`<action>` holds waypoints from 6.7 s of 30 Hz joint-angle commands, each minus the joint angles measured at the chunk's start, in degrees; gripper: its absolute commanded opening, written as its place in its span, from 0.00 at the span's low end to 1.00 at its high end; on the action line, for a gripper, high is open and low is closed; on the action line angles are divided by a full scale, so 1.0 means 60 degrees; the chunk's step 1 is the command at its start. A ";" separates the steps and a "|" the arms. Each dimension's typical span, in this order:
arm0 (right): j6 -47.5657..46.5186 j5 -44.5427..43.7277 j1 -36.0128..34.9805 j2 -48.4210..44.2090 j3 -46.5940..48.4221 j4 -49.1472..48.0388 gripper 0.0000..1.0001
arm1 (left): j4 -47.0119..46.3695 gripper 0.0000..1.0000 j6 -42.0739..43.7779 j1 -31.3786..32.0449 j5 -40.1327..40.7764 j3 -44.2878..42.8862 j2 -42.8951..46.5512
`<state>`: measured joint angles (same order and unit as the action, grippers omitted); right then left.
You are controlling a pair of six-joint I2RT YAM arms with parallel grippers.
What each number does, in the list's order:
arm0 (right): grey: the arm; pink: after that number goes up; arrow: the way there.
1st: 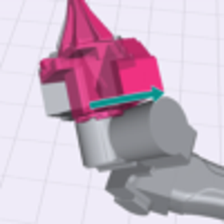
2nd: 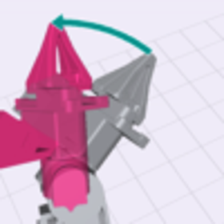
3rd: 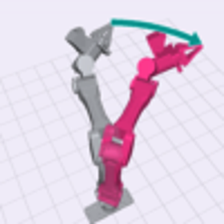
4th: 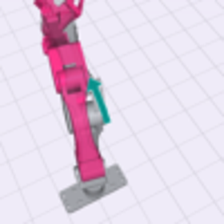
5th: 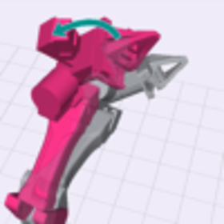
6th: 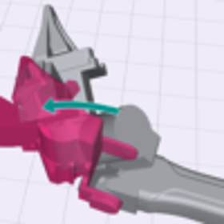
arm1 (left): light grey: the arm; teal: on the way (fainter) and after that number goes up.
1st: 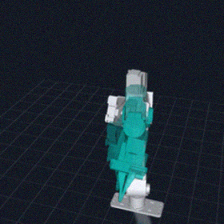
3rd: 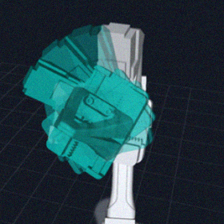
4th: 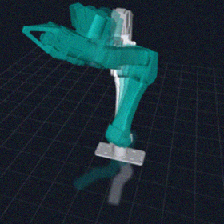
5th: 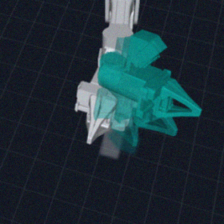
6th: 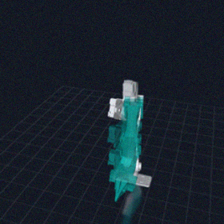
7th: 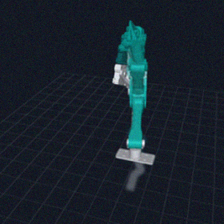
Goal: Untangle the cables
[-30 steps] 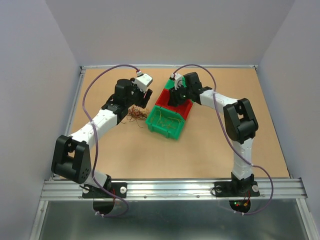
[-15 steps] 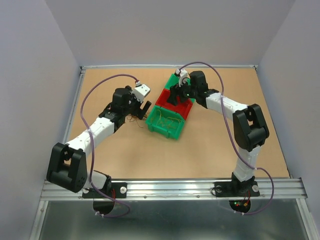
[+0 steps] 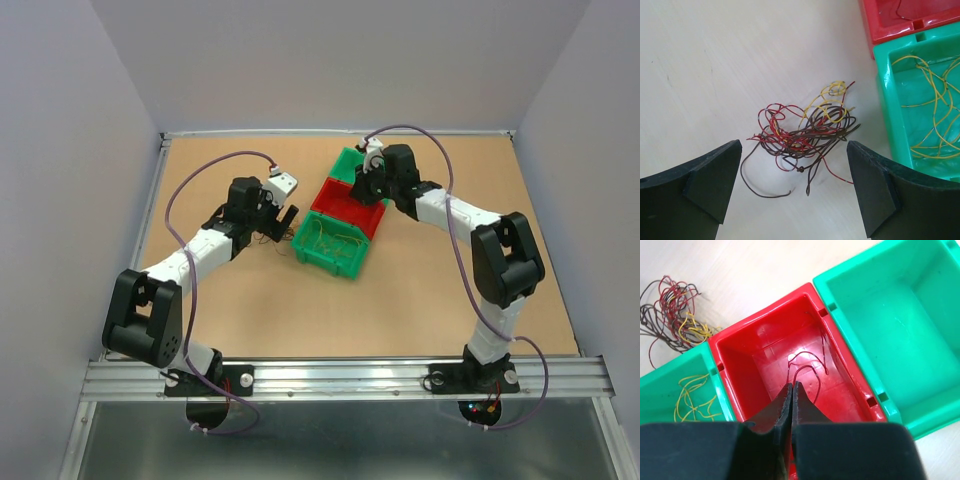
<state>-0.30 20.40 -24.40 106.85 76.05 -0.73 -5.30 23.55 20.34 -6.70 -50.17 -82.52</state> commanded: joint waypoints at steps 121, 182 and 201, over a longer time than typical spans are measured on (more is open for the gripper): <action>0.1807 0.1742 -0.2246 -0.0874 -0.1850 -0.7671 0.52 | 0.0224 0.00 -0.0160 -0.0768 -0.2926 0.0672 0.4305; 0.2949 -0.1408 -0.1075 -0.2046 -0.3475 -0.8491 0.01 | -0.2103 0.00 -0.3381 -0.4500 -0.1328 0.0803 0.4115; 0.3970 -0.2598 0.0549 -0.4154 -0.5056 -0.8302 0.01 | -0.3511 0.00 -0.6326 -0.8603 -0.3337 0.0789 0.2694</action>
<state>18.48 7.09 -26.83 87.33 48.77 -48.27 -21.74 -11.55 -29.56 -26.41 -45.34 -66.67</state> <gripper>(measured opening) 0.012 0.045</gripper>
